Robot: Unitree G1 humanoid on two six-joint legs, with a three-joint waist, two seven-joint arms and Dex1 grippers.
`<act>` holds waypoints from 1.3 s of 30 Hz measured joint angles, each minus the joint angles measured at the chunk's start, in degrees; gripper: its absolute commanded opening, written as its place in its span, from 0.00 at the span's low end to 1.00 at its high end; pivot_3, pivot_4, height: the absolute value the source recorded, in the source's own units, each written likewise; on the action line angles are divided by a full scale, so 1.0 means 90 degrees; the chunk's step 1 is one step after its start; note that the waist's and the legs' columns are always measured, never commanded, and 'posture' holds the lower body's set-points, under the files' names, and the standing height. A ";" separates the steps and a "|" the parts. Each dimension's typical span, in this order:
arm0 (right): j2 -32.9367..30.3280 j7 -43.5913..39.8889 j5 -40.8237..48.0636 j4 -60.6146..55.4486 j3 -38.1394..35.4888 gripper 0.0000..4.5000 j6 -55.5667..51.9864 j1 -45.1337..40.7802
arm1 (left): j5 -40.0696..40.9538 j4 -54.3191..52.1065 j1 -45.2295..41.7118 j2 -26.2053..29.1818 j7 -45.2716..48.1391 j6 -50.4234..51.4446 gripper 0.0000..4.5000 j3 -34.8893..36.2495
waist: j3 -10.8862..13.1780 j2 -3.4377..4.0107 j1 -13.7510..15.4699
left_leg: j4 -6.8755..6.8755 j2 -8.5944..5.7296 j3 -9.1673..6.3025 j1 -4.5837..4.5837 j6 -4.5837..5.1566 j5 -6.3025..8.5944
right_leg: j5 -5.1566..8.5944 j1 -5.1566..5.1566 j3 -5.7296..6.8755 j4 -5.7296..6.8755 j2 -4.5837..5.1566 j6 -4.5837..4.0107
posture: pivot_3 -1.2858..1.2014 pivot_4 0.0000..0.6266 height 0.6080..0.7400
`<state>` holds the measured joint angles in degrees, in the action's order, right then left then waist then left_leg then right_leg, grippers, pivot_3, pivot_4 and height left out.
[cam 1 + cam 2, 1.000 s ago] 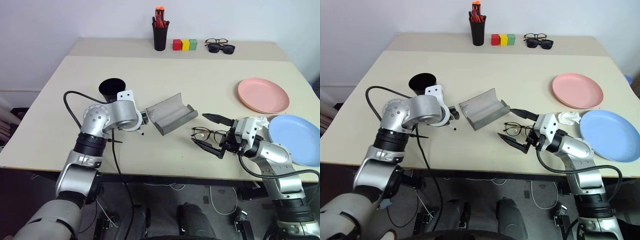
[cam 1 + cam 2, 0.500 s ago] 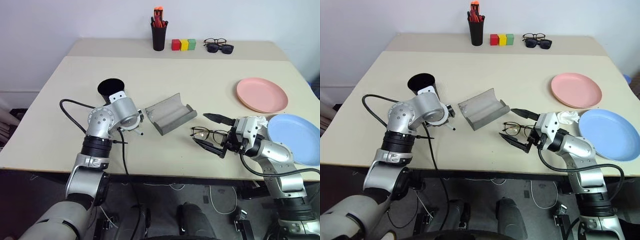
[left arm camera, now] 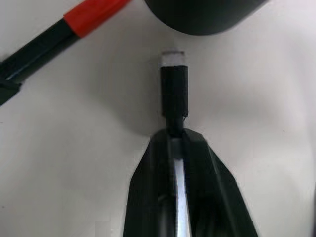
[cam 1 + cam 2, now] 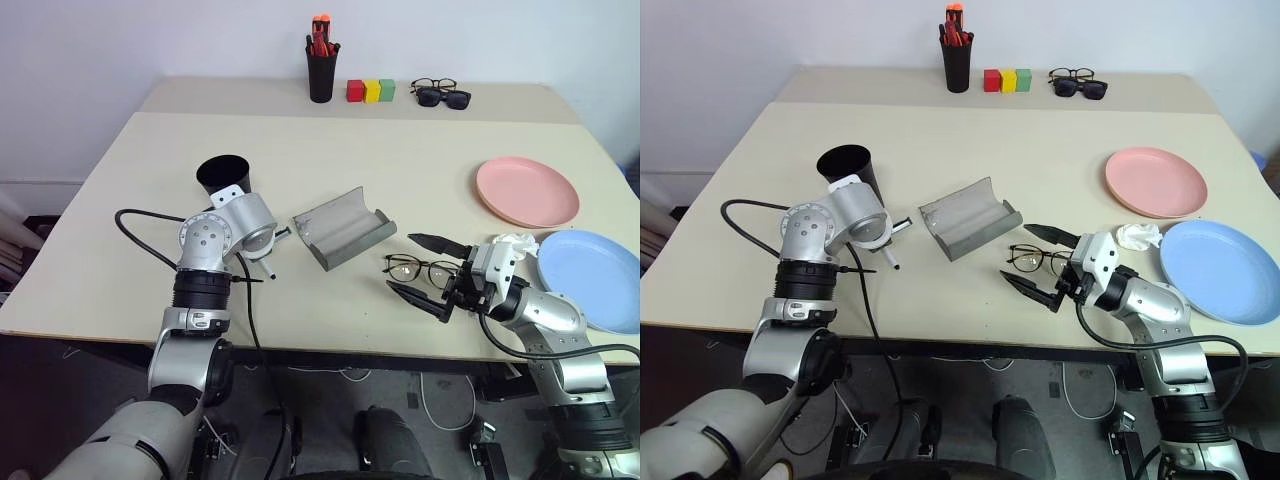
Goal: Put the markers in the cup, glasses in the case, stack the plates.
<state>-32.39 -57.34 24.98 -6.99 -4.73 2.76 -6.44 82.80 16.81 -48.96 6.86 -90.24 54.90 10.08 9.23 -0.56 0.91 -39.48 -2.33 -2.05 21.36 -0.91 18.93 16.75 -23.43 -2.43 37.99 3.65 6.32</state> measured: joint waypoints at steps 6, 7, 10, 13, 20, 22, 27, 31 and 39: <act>0.0000 0.0002 -0.0003 0.0066 -0.0002 1.00 0.0035 -0.0090 | 0.0004 -0.0140 0.0046 -0.0130 0.0062 0.0560 0.01 0.0334 | 0.0000 0.0000 -0.0012 | 0.0000 0.0000 0.0000 0.0000 0.0000 0.0000 | 0.0000 -0.0001 0.0000 0.0001 0.0000 0.0000 | 0.52 0.24 1.00; 0.0001 0.0004 -0.0003 0.0068 -0.0001 1.00 0.0036 -0.0104 | 0.0103 -0.0177 0.0063 -0.0058 0.0249 0.0935 0.01 0.0246 | 0.0000 0.0000 -0.0003 | 0.0000 0.0000 -0.0003 0.0002 0.0000 0.0000 | 0.0000 -0.0001 0.0000 0.0001 0.0000 0.0000 | 0.52 0.24 1.00; 0.0000 0.0003 -0.0002 0.0097 -0.0005 1.00 0.0050 -0.0131 | 0.0711 -0.0454 0.0259 0.0008 0.0666 0.1775 0.01 -0.0014 | 0.0000 0.0000 -0.0002 | 0.0000 -0.0003 -0.0007 0.0003 0.0001 0.0001 | 0.0000 -0.0001 0.0001 -0.0001 0.0004 0.0000 | 0.52 0.24 1.00; -0.0002 0.0021 0.0003 0.0131 -0.0016 1.00 0.0043 -0.0140 | 0.1603 -0.0915 0.0584 0.0405 0.1541 0.2567 0.01 -0.0662 | 0.0001 0.0000 -0.0029 | 0.0003 -0.0002 -0.0008 0.0004 0.0000 0.0000 | 0.0000 -0.0006 -0.0003 0.0002 0.0001 0.0000 | 0.52 0.24 1.00; -0.0025 0.0564 0.0115 0.0124 -0.0360 1.00 -0.0602 -0.0128 | 0.0386 -0.2941 0.0087 0.1885 0.5812 0.2868 0.01 -0.1606 | 0.0002 0.0001 -0.0062 | 0.0007 -0.0001 -0.0001 0.0005 -0.0009 -0.0005 | 0.0002 -0.0008 0.0001 0.0001 -0.0013 -0.0004 | 0.52 0.24 1.00; 0.0000 0.0894 0.0124 0.0107 -0.0448 1.00 -0.0898 -0.0128 | -0.0832 -0.3421 -0.0287 0.2174 0.7102 0.1913 0.01 -0.1976 | 0.0001 0.0002 -0.0029 | 0.0017 -0.0004 0.0002 0.0002 -0.0009 -0.0005 | 0.0002 -0.0003 0.0002 -0.0009 -0.0015 -0.0004 | 0.52 0.24 1.00; 0.0232 0.1459 0.0126 -0.0016 -0.0523 1.00 -0.1205 -0.0118 | -0.5318 -0.2820 -0.0920 0.2508 0.9096 -0.2667 0.01 -0.2806 | -0.0003 0.0011 -0.0041 | 0.0051 0.0006 0.0013 0.0000 -0.0010 -0.0007 | -0.0005 -0.0002 0.0000 -0.0049 -0.0022 -0.0012 | 0.52 0.24 1.00; 0.0311 0.1632 0.0055 -0.0010 -0.0532 1.00 -0.1079 -0.0163 | -0.7155 -0.1918 -0.0653 0.2328 0.9371 -0.4388 0.01 -0.2981 | -0.0001 0.0008 -0.0026 | 0.0053 0.0008 0.0008 0.0010 -0.0001 -0.0003 | -0.0005 -0.0006 0.0000 -0.0059 -0.0011 -0.0010 | 0.52 0.24 1.00; 0.0447 0.1717 -0.0159 0.0301 -0.0503 1.00 -0.0802 -0.0455 | -0.8676 -0.0754 0.0133 0.1536 0.8683 -0.5333 0.01 -0.2193 | 0.0005 -0.0003 -0.0025 | 0.0041 0.0007 0.0007 0.0022 0.0011 0.0003 | -0.0007 -0.0015 0.0000 -0.0053 -0.0006 -0.0007 | 0.52 0.24 1.00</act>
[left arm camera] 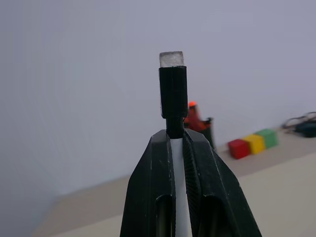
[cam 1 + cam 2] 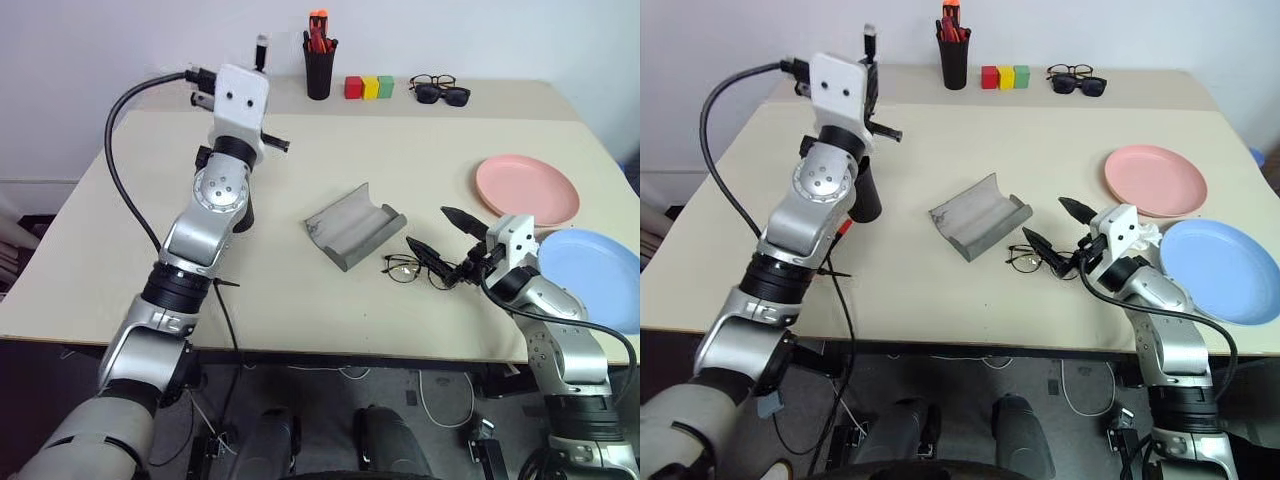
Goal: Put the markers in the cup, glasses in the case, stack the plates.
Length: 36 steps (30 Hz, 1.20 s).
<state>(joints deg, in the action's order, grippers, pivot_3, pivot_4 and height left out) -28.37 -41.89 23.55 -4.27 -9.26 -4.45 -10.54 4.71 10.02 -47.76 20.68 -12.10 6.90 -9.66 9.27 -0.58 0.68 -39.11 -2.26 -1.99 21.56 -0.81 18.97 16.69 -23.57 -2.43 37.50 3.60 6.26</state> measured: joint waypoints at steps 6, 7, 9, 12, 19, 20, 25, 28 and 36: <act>0.0002 -0.0097 -0.0036 0.0152 0.0003 1.00 0.0025 -0.0191 | -0.0330 -0.0482 0.0555 -0.0363 -0.0117 0.0276 0.01 0.0522 | 0.0000 0.0000 -0.0002 | -0.0001 0.0000 -0.0001 0.0002 0.0000 0.0000 | 0.0000 -0.0003 -0.0001 0.0004 0.0002 0.0000 | 0.52 0.24 1.00; 0.0002 -0.0124 -0.0033 0.0152 0.0004 1.00 0.0020 -0.0219 | -0.0332 -0.0668 0.0619 -0.0401 -0.0093 0.0401 0.01 0.0560 | 0.0000 0.0000 0.0000 | -0.0001 0.0000 -0.0002 0.0002 0.0000 0.0000 | 0.0000 -0.0003 -0.0001 0.0005 0.0002 0.0000 | 0.52 0.24 1.00; 0.0002 -0.0213 -0.0006 0.0155 0.0010 1.00 0.0012 -0.0294 | -0.0332 -0.1238 0.0841 -0.0479 -0.0045 0.0781 0.01 0.0722 | 0.0000 0.0001 -0.0005 | -0.0001 0.0001 -0.0002 0.0001 0.0000 0.0000 | 0.0000 -0.0003 -0.0003 0.0006 0.0002 0.0000 | 0.52 0.24 1.00; 0.0000 -0.0394 0.0120 0.0156 -0.0015 1.00 0.0009 -0.0339 | -0.0336 -0.1848 0.1125 -0.0581 0.0023 0.1297 0.01 0.0882 | -0.0001 0.0001 -0.0005 | -0.0001 0.0001 -0.0002 -0.0001 0.0000 0.0000 | 0.0000 -0.0002 -0.0004 0.0008 0.0002 0.0000 | 0.52 0.24 1.00; 0.0012 -0.1077 0.0777 0.0121 -0.0095 1.00 0.0104 -0.0328 | -0.0597 -0.2108 0.1585 -0.0714 0.0092 0.1665 0.01 0.1016 | 0.0000 0.0001 0.0000 | -0.0005 0.0001 -0.0002 -0.0003 0.0000 0.0000 | 0.0000 0.0001 -0.0003 0.0010 0.0001 0.0000 | 0.52 0.24 1.00; 0.0025 -0.1142 0.0860 0.0106 -0.0103 1.00 0.0107 -0.0328 | -0.0620 -0.2083 0.1610 -0.0751 0.0089 0.1664 0.01 0.1035 | 0.0000 0.0001 0.0000 | -0.0005 0.0001 -0.0002 -0.0003 0.0001 0.0000 | 0.0000 0.0001 -0.0003 0.0010 0.0001 0.0001 | 0.52 0.24 1.00; 0.0044 -0.1355 0.1087 0.0054 -0.0102 1.00 0.0108 -0.0365 | -0.0806 -0.1916 0.1608 -0.0971 0.0083 0.1628 0.01 0.1048 | -0.0001 0.0001 0.0002 | -0.0005 0.0001 -0.0002 -0.0004 0.0001 0.0001 | 0.0000 0.0002 -0.0002 0.0010 0.0002 0.0000 | 0.52 0.24 1.00; 0.0044 -0.1413 0.1100 0.0054 -0.0097 1.00 0.0124 -0.0439 | -0.0879 -0.1902 0.1608 -0.1126 0.0086 0.1628 0.01 0.1045 | -0.0001 0.0001 0.0001 | -0.0005 0.0001 -0.0002 -0.0004 0.0001 0.0001 | 0.0000 0.0002 -0.0002 0.0010 0.0002 0.0000 | 0.52 0.24 1.00; 0.0048 -0.1505 0.1022 0.0130 -0.0070 1.00 0.0293 -0.0450 | -0.0953 -0.1905 0.2035 -0.1284 0.0214 0.1654 0.45 0.1048 | -0.0001 0.0001 -0.0003 | -0.0005 0.0002 -0.0002 -0.0005 0.0001 0.0001 | 0.0000 0.0001 -0.0004 0.0013 0.0002 0.0000 | 0.52 0.24 1.00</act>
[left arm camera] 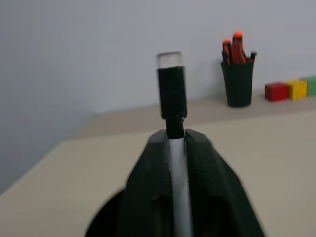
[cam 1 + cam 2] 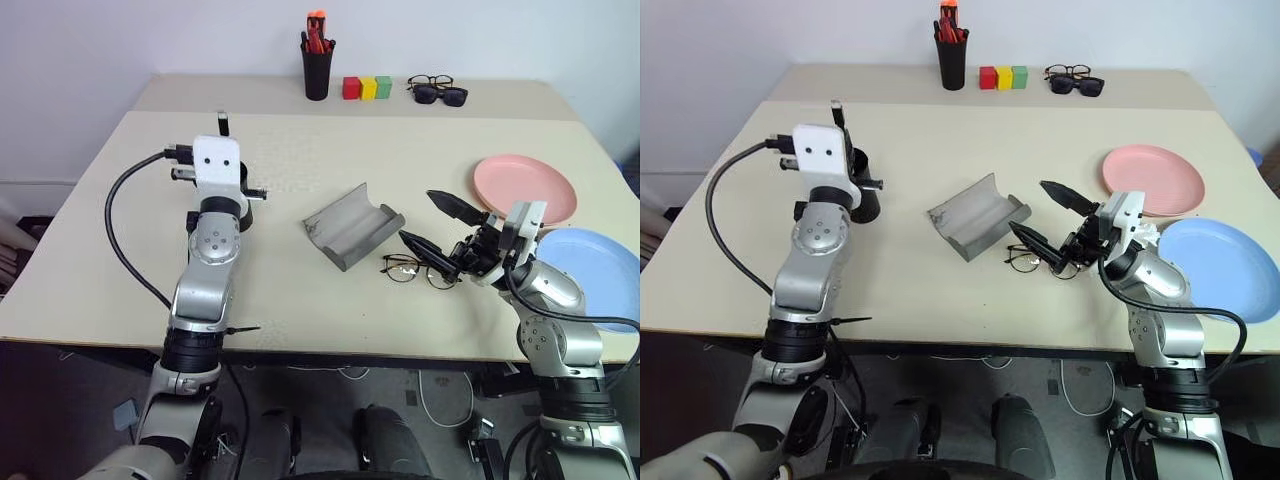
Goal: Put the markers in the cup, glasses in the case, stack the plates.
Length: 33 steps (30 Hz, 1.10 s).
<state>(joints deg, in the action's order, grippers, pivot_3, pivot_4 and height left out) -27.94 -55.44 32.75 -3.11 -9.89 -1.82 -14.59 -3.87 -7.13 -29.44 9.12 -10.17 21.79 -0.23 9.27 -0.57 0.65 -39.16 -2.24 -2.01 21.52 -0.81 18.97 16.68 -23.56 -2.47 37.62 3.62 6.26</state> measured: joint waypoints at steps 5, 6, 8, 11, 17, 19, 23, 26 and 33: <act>0.0002 -0.0016 -0.0064 0.0183 -0.0001 1.00 0.0149 -0.0026 | -0.0050 -0.0051 0.0179 0.0073 0.0130 -0.0024 0.90 0.0134 | 0.0000 0.0000 0.0001 | 0.0000 0.0000 0.0000 0.0000 0.0000 0.0000 | 0.0000 0.0000 0.0000 0.0000 0.0000 0.0000 | 0.52 0.24 1.00; 0.0002 -0.0016 -0.0071 0.0240 -0.0003 1.00 0.0177 -0.0040 | -0.0038 -0.0064 0.0186 0.0083 0.0168 -0.0024 0.90 0.0191 | 0.0000 0.0000 0.0001 | 0.0000 0.0000 0.0000 0.0001 0.0000 0.0000 | 0.0000 0.0000 0.0001 0.0000 0.0001 0.0000 | 0.52 0.24 1.00; 0.0004 -0.0014 -0.0100 0.0297 -0.0002 1.00 0.0197 -0.0070 | 0.0107 -0.0193 0.0182 0.0077 0.0291 -0.0008 0.90 0.0338 | 0.0000 0.0000 0.0001 | -0.0001 0.0000 0.0000 0.0001 0.0000 0.0000 | 0.0000 0.0000 0.0001 0.0000 0.0002 0.0000 | 0.52 0.24 1.00; 0.0006 -0.0012 -0.0118 0.0360 0.0002 1.00 0.0208 -0.0112 | 0.0807 -0.0651 0.0025 0.0115 0.0731 0.0539 0.90 0.0756 | 0.0000 0.0000 -0.0003 | -0.0001 0.0002 0.0000 0.0002 0.0000 0.0000 | 0.0000 -0.0001 0.0001 0.0001 0.0002 0.0000 | 0.52 0.24 1.00; 0.0009 -0.0067 -0.0125 0.0445 0.0015 1.00 0.0207 -0.0120 | 0.3011 -0.1525 0.0353 0.2126 0.3030 0.2455 0.90 0.2010 | -0.0001 0.0004 -0.0191 | 0.0007 0.0008 0.0001 -0.0004 -0.0001 0.0000 | 0.0001 -0.0010 0.0001 0.0011 -0.0002 -0.0002 | 0.52 0.24 1.00; 0.0002 -0.0085 -0.0143 0.0517 0.0007 1.00 0.0211 -0.0074 | 0.3407 -0.1520 0.0751 0.3127 0.3965 0.2748 0.90 0.2221 | 0.0001 0.0005 -0.0200 | 0.0006 0.0007 0.0001 -0.0005 -0.0002 0.0000 | 0.0001 -0.0010 0.0001 0.0015 0.0000 -0.0003 | 0.52 0.24 1.00; 0.0052 -0.0088 -0.0247 0.0576 0.0062 1.00 0.0245 -0.0064 | 0.4033 -0.1519 0.1065 0.4577 0.5317 0.3423 0.90 0.2267 | 0.0004 0.0002 -0.0127 | -0.0001 0.0006 -0.0006 -0.0008 0.0004 0.0003 | 0.0000 0.0009 0.0007 0.0006 0.0007 -0.0005 | 0.52 0.24 1.00; 0.0079 -0.0093 -0.0283 0.0632 0.0064 1.00 0.0259 -0.0062 | 0.4297 -0.1367 0.1054 0.5310 0.5822 0.4057 0.90 0.2095 | 0.0004 0.0004 -0.0141 | 0.0000 0.0004 -0.0006 -0.0012 0.0007 0.0005 | 0.0000 0.0012 0.0007 0.0003 0.0009 -0.0006 | 0.52 0.24 1.00; 0.0034 -0.0443 -0.0335 0.0631 0.0286 1.00 0.0237 0.0164 | 0.3966 -0.0610 0.0902 0.6001 0.5812 0.5129 0.90 0.0798 | 0.0008 0.0011 -0.0176 | 0.0006 0.0007 -0.0005 -0.0008 0.0008 0.0005 | 0.0000 -0.0004 0.0003 0.0015 0.0004 -0.0006 | 0.52 0.24 1.00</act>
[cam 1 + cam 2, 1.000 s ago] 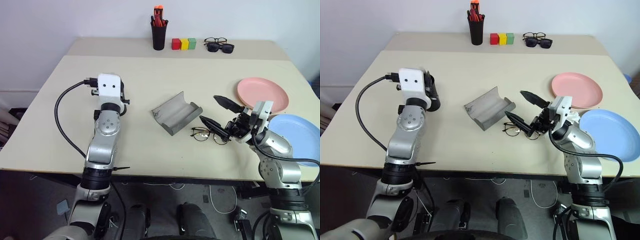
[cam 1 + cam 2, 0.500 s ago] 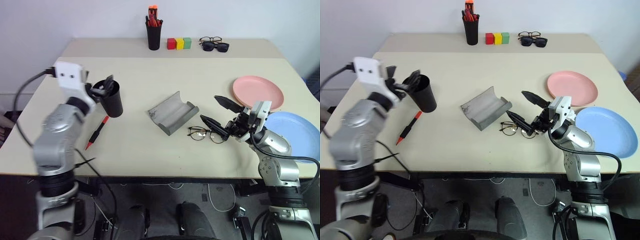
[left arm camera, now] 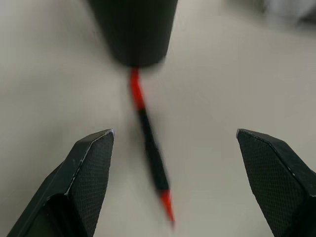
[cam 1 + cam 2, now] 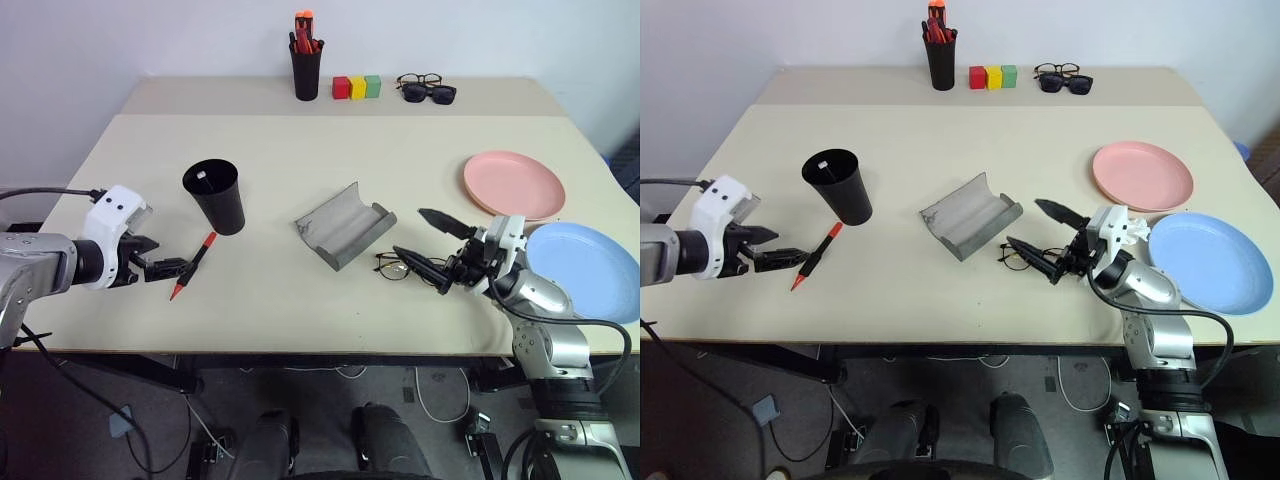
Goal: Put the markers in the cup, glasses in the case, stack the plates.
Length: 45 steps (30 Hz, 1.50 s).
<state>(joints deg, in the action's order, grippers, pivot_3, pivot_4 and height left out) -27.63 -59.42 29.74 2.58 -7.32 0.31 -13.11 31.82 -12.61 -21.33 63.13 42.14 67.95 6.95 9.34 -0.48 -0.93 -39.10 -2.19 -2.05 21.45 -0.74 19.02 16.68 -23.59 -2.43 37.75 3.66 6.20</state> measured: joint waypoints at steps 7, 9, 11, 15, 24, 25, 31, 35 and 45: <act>-0.0103 -0.0421 -0.0075 -0.0170 0.0308 1.00 -0.0054 0.0209 | -0.0425 0.0376 -0.0910 -0.0515 -0.0672 0.0904 0.90 -0.0818 | 0.0000 -0.0001 0.0024 | -0.0006 -0.0003 0.0001 0.0002 0.0000 0.0000 | 0.0000 0.0000 -0.0001 0.0006 0.0001 0.0001 | 0.52 0.24 1.00; -0.0195 -0.0521 -0.0179 -0.0210 0.0398 1.00 -0.0026 0.0200 | -0.0426 0.0388 -0.0995 -0.0743 -0.0773 0.1124 0.90 -0.0936 | 0.0000 -0.0001 0.0021 | -0.0006 -0.0002 0.0001 0.0002 0.0000 0.0000 | 0.0000 -0.0002 -0.0001 0.0008 0.0001 0.0001 | 0.52 0.24 1.00; -0.0285 -0.0662 -0.0294 -0.0211 0.0480 1.00 0.0029 0.0214 | -0.0436 0.0456 -0.1063 -0.0950 -0.0882 0.1319 0.90 -0.1023 | 0.0001 -0.0003 0.0009 | -0.0006 -0.0002 0.0002 0.0004 -0.0001 -0.0001 | 0.0000 -0.0009 -0.0002 0.0014 0.0000 0.0001 | 0.52 0.24 1.00; -0.0362 -0.0960 -0.0495 -0.0207 0.0644 1.00 0.0250 0.0220 | -0.0548 0.0654 -0.1175 -0.1248 -0.1095 0.1556 0.90 -0.1206 | 0.0001 -0.0003 0.0009 | -0.0007 -0.0002 0.0004 0.0003 -0.0003 -0.0002 | 0.0000 -0.0010 -0.0004 0.0017 -0.0001 0.0001 | 0.52 0.24 1.00; -0.0348 -0.1175 -0.0518 -0.0091 0.0679 1.00 0.0490 0.0228 | -0.0977 0.1220 -0.1375 -0.1565 -0.1444 0.1309 0.20 -0.1275 | -0.0009 0.0011 0.0020 | -0.0008 -0.0002 0.0003 -0.0020 -0.0010 -0.0006 | -0.0001 0.0006 -0.0005 0.0033 0.0000 -0.0001 | 0.52 0.24 1.00; -0.0347 -0.1180 -0.0518 -0.0069 0.0679 1.00 0.0515 0.0228 | -0.1002 0.1257 -0.1409 -0.1610 -0.1472 0.1309 0.09 -0.1275 | -0.0011 0.0014 0.0020 | -0.0008 -0.0002 0.0003 -0.0021 -0.0011 -0.0006 | -0.0001 0.0006 -0.0005 0.0033 0.0000 -0.0001 | 0.52 0.24 1.00; -0.0300 -0.1122 -0.0515 0.0013 0.0674 1.00 0.0574 0.0226 | -0.0955 0.0833 -0.1060 -0.1643 -0.1346 0.1329 0.09 -0.1093 | -0.0018 0.0027 0.0021 | -0.0009 -0.0003 0.0004 -0.0019 -0.0012 -0.0007 | -0.0001 0.0006 -0.0007 0.0032 0.0002 -0.0001 | 0.52 0.24 1.00; -0.0295 -0.1021 -0.0509 0.0024 0.0630 1.00 0.0559 0.0228 | -0.0354 -0.0652 -0.0213 -0.1541 -0.0629 0.1124 0.09 -0.0954 | -0.0017 0.0025 0.0033 | -0.0009 -0.0002 0.0003 -0.0004 -0.0009 -0.0005 | -0.0001 0.0001 -0.0007 0.0017 0.0008 -0.0001 | 0.52 0.24 1.00; -0.0230 -0.0567 -0.0434 -0.0042 0.0460 1.00 0.0507 0.0434 | -0.1425 -0.1306 -0.0615 -0.3451 -0.1558 -0.2888 0.09 -0.1484 | -0.0005 0.0005 0.0119 | -0.0014 -0.0002 0.0002 -0.0014 -0.0010 -0.0006 | -0.0019 0.0019 -0.0002 -0.0002 -0.0004 -0.0014 | 0.52 0.24 1.00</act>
<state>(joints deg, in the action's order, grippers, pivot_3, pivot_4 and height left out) -29.71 -64.53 25.84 2.20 -3.18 4.87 -9.20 18.99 -24.36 -26.86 32.07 28.11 41.96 -6.41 9.29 -0.43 0.14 -39.23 -2.21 -2.03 21.32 -0.83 18.97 16.52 -23.42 -2.45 37.74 3.62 6.07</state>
